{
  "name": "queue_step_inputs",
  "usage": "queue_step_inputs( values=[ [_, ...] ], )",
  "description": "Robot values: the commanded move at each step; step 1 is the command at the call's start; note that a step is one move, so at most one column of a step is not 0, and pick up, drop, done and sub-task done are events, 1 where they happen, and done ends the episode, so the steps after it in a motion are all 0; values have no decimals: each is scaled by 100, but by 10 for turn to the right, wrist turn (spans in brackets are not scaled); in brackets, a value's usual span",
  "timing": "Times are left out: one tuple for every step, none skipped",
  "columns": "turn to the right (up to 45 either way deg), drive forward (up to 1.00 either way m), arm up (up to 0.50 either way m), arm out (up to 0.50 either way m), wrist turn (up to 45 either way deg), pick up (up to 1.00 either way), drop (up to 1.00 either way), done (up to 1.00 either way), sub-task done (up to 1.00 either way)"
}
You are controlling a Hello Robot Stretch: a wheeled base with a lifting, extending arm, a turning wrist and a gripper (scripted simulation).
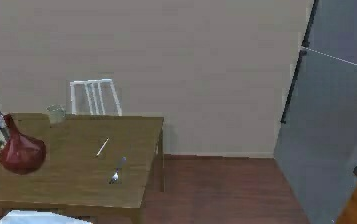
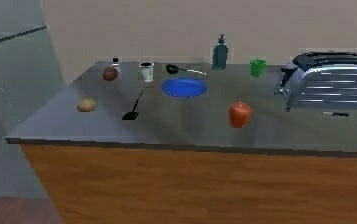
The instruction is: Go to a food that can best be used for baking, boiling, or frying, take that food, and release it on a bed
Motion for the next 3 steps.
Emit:
queue_step_inputs(
  values=[
    [-150,0,0,0,0,0,0,0,0],
    [450,0,0,0,0,0,0,0,0],
    [0,85,0,0,0,0,0,0,0]
  ],
)
